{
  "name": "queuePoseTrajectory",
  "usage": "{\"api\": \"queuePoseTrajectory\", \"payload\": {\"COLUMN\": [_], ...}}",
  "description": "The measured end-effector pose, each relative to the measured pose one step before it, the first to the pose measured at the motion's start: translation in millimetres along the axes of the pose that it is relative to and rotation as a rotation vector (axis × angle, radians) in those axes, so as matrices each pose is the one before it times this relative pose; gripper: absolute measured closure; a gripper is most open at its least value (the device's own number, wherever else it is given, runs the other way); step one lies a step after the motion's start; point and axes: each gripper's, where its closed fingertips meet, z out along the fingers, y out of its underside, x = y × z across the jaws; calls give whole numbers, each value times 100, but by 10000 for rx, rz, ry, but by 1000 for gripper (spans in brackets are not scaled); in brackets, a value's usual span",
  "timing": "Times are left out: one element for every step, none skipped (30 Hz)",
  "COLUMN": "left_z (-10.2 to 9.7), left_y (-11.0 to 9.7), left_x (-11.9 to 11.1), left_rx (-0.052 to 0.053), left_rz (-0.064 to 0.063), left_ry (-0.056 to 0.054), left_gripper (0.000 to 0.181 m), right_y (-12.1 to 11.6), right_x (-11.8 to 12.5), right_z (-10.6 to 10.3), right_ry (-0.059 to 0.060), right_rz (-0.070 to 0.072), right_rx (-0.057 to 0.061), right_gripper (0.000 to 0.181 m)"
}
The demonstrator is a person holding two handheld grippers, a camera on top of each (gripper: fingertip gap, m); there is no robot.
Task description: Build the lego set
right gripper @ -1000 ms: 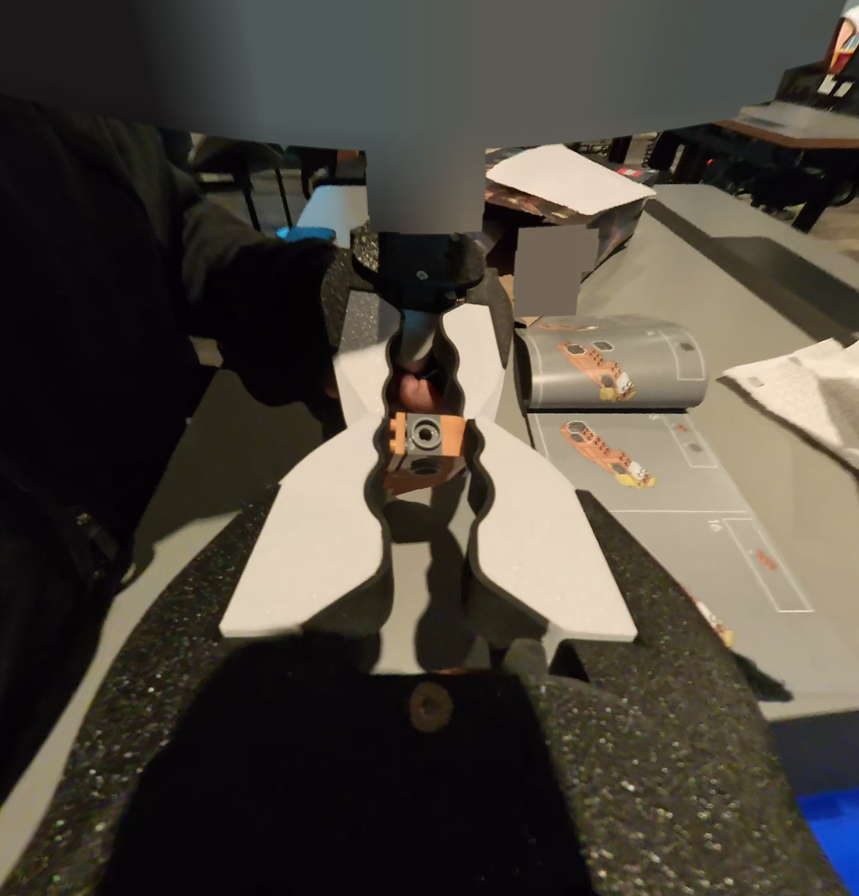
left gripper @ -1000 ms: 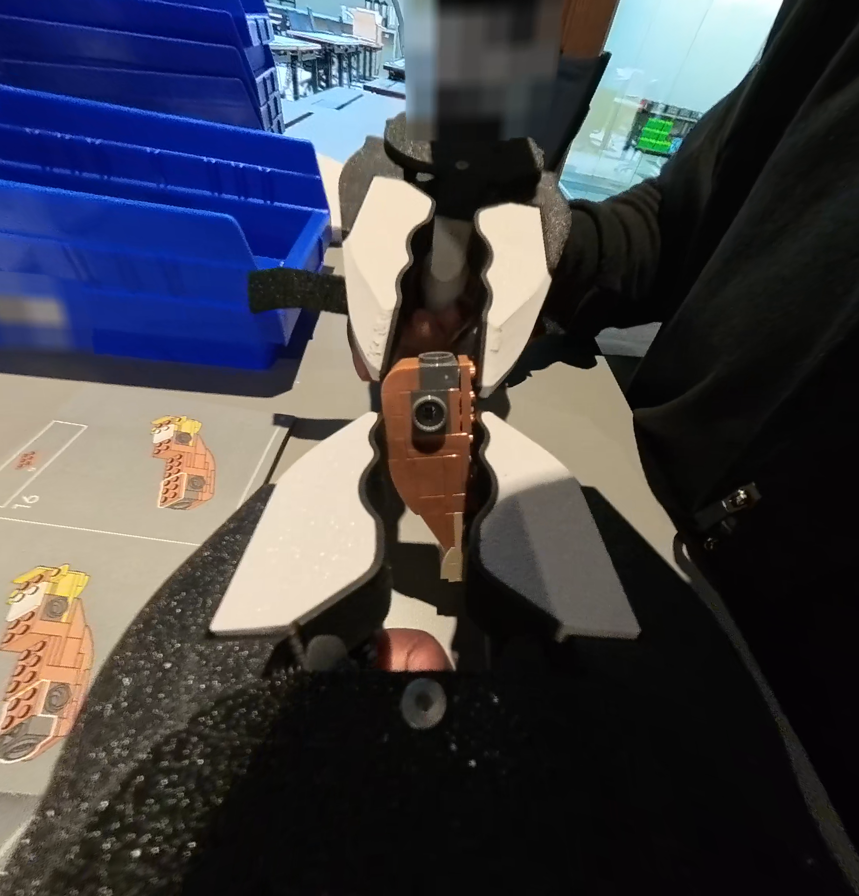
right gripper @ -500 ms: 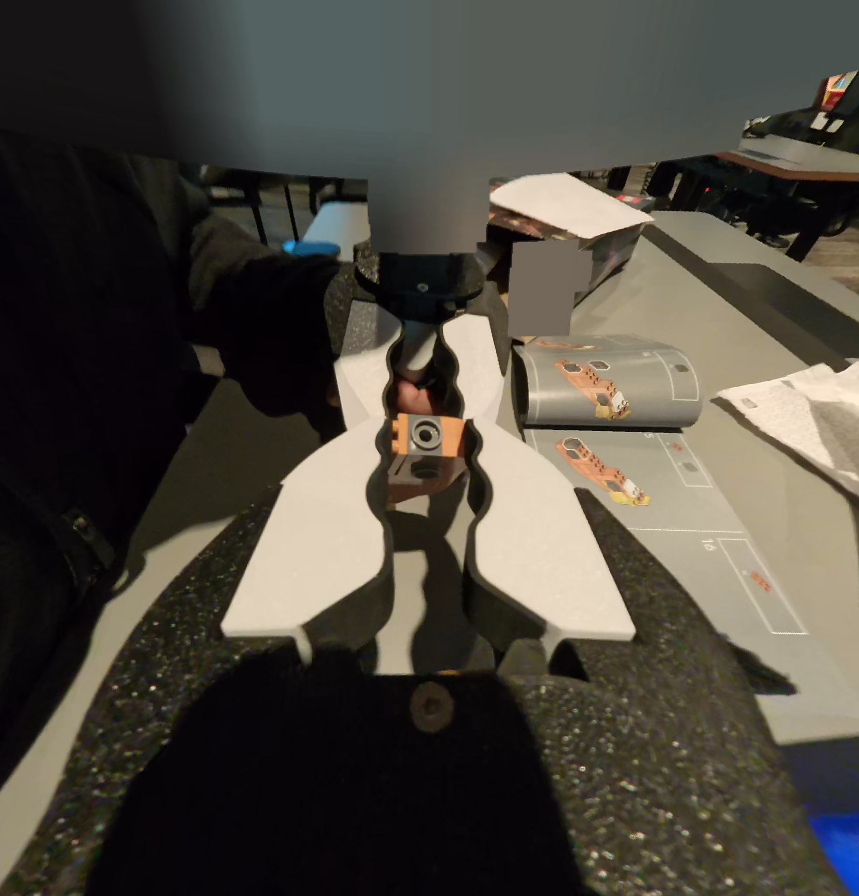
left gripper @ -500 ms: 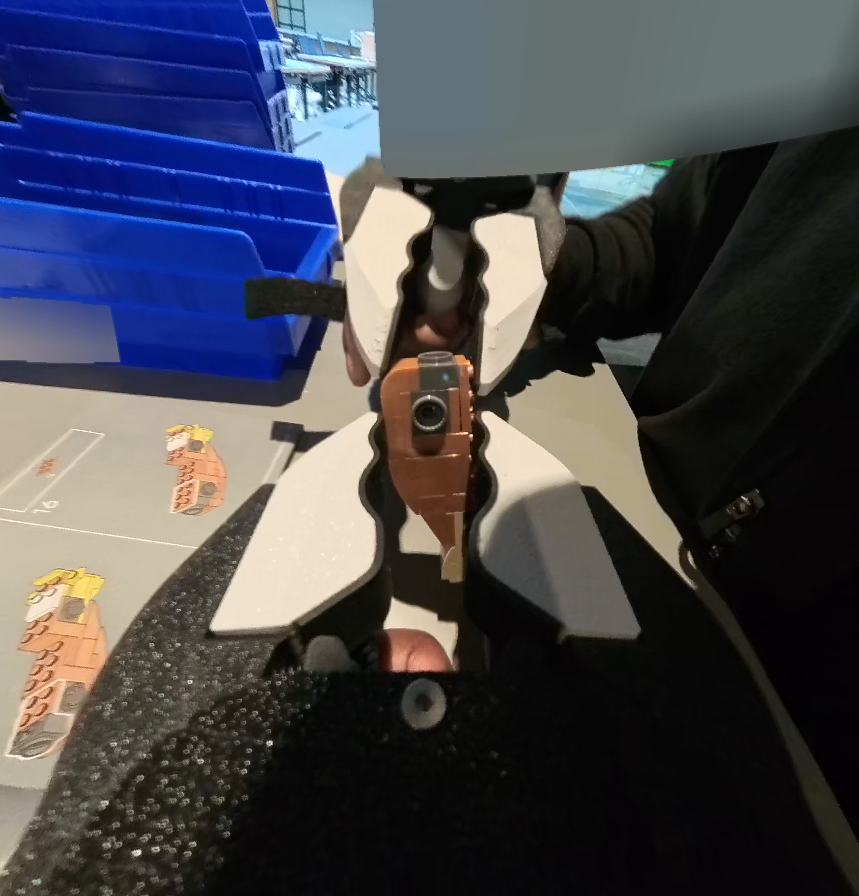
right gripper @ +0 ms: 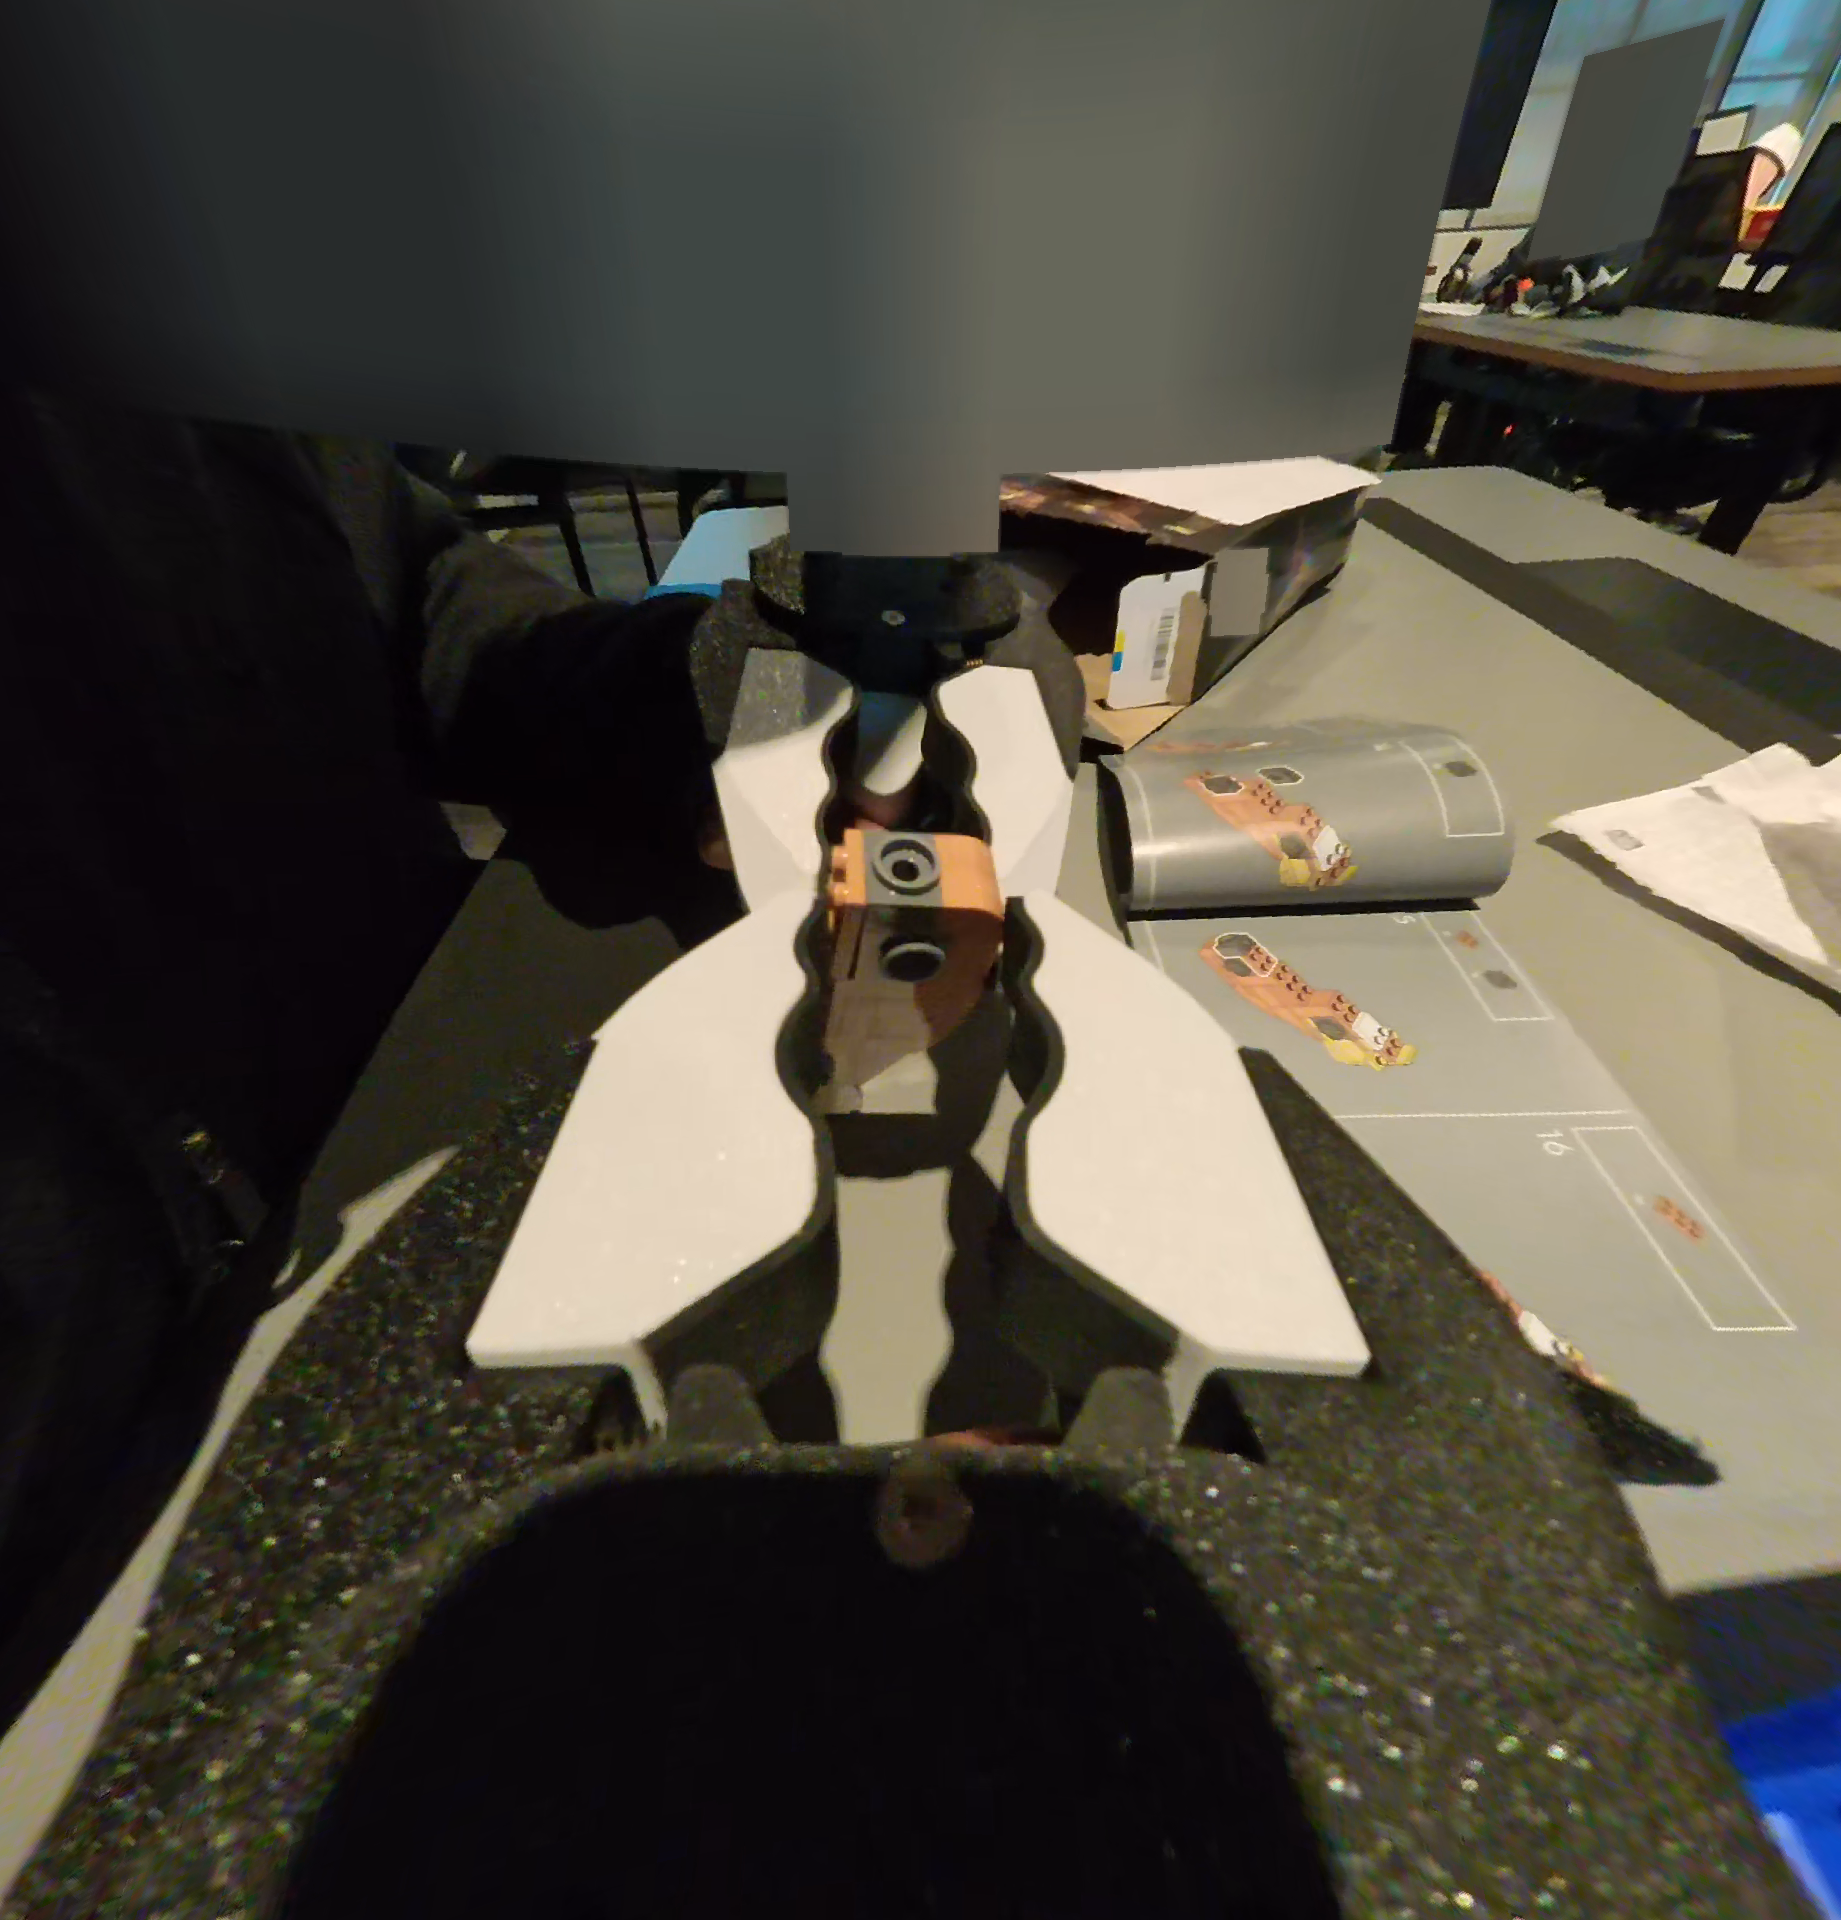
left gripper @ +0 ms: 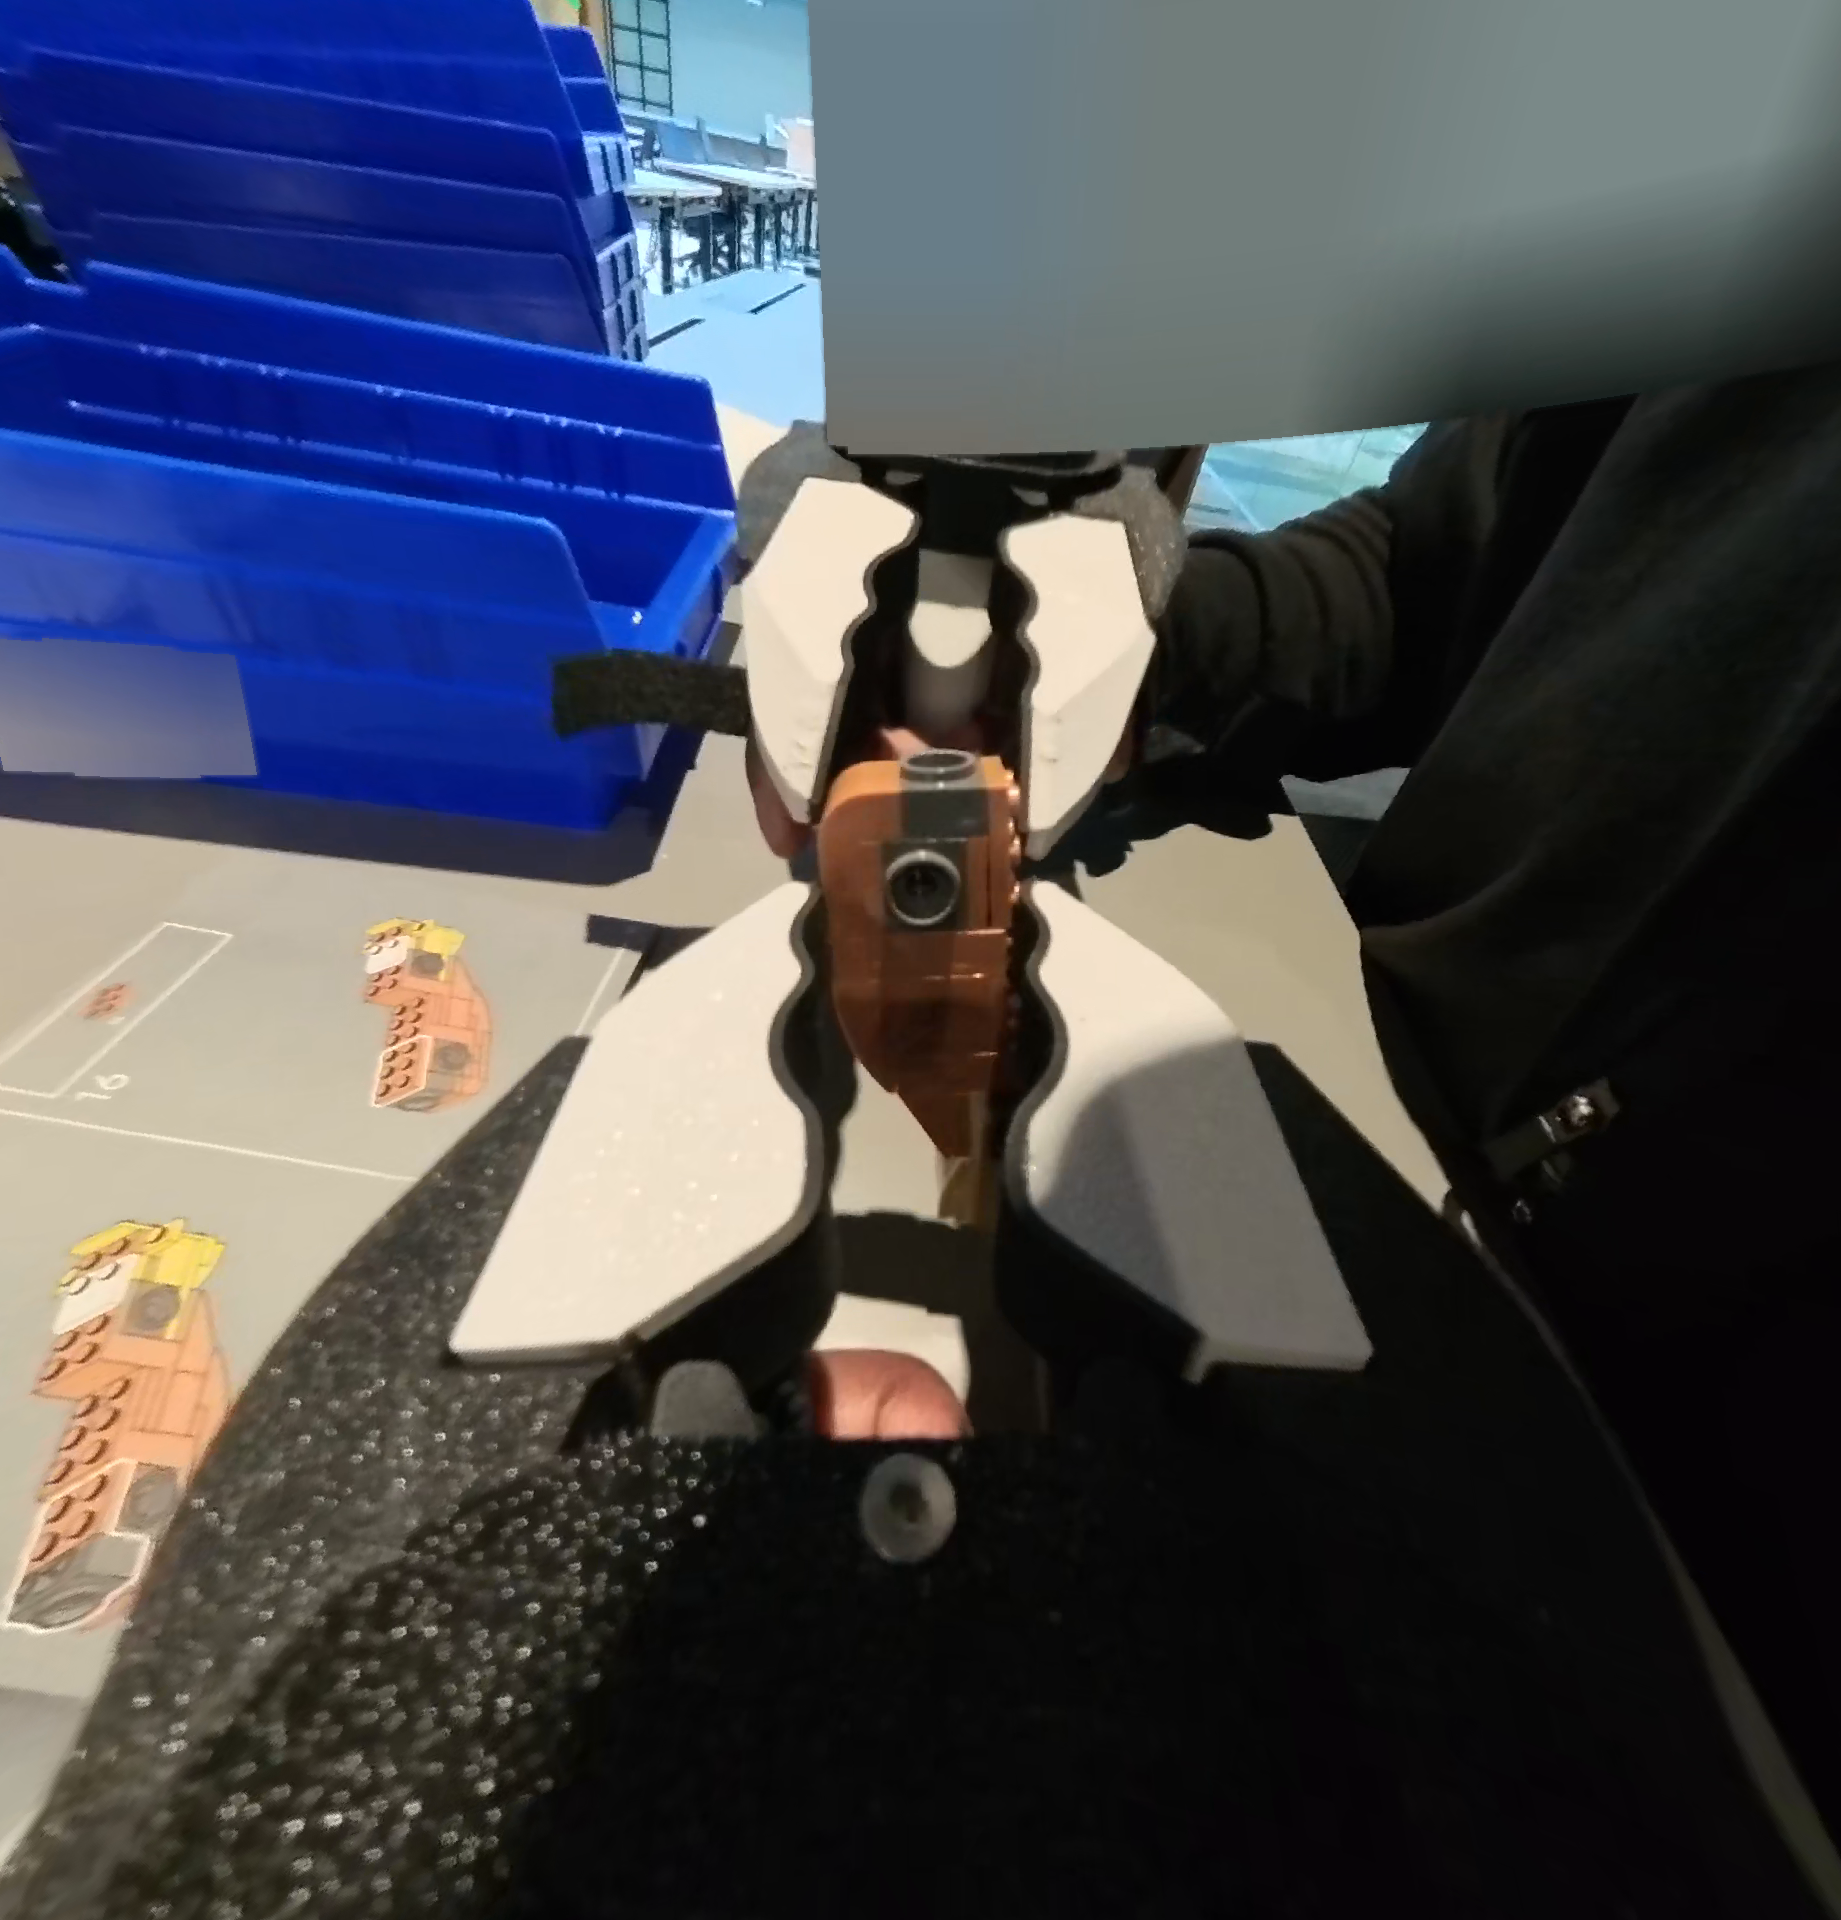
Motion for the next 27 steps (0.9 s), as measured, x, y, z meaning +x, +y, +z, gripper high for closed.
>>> {"api": "queuePoseTrajectory", "payload": {"left_z": [-18, -49, -42, -7, 21, 44, 22, 9, -10, -2, 14, 1, 7, -23, -44, -57, -87, -98, -86, -75, -63, -44, 40, 131, 173, 180, 156], "left_y": [14, -53, -21, 59, 94, 68, 51, 37, 41, 43, 21, 9, 22, -17, -73, -83, -204, -319, -200, 24, -71, -168, -88, 168, 263, 218, 141], "left_x": [-30, -76, -29, 17, -16, 27, 64, -17, 35, 32, -8, 43, 47, -75, -80, -138, -235, -234, -213, -252, -219, 50, 122, -1, -46, 44, 90], "left_rx": [5, 47, 20, -33, -62, -61, -43, -23, -28, -28, -22, -14, -15, 12, 48, 68, 158, 249, 202, 65, 113, 156, 85, -79, -164, -147, -103], "left_rz": [-57, -61, -61, -11, 8, 12, 11, -26, -18, 37, 23, 14, 18, -28, -45, -77, -259, -548, -611, -568, -536, -459, -347, -160, 49, 123, 120], "left_ry": [11, -14, 11, 13, -30, 8, 34, 9, 32, 4, -33, 26, 22, -35, -15, -37, -14, 73, 108, 91, 82, 208, 189, 35, -60, -47, -19], "left_gripper": [148, 149, 149, 149, 149, 149, 149, 149, 149, 149, 149, 149, 149, 149, 149, 149, 149, 149, 149, 149, 149, 148, 148, 149, 148, 149, 148], "right_y": [-17, -49, -43, 23, 63, 59, 42, 29, 29, 14, 26, -1, 3, 11, -33, -66, -127, -234, -324, -463, -486, -312, -57, 100, 296, 437, 479], "right_x": [44, 69, 33, -8, -12, -37, -52, -22, -14, -51, -12, -28, -48, 45, 88, 139, 280, 378, 304, 158, -7, -126, 113, 311, 139, -17, -65], "right_z": [39, 50, 56, 40, 8, -11, -1, 0, 18, 11, -6, -13, -4, 7, 23, 28, 46, 10, -53, -168, -246, -231, -136, -51, 90, 216, 281], "right_ry": [39, 79, 79, 35, 35, 18, -12, 7, 9, -17, -12, -21, -21, 33, 44, 22, 47, 38, -67, -220, -354, -400, -114, 182, 160, 113, 119], "right_rz": [20, 35, -10, -42, -103, -121, -72, -26, -14, -17, -23, -22, -29, -5, 74, 189, 374, 527, 565, 622, 733, 691, 410, 60, -127, -193, -220], "right_rx": [60, 95, 83, 4, -58, -62, -34, -15, -1, 4, -4, 3, -11, -18, 9, 17, 65, 163, 232, 302, 300, 172, -5, -108, -247, -360, -368], "right_gripper": [150, 150, 150, 150, 150, 150, 150, 150, 150, 150, 150, 150, 150, 150, 150, 150, 150, 150, 149, 137, 131, 131, 130, 129, 131, 132, 133]}}
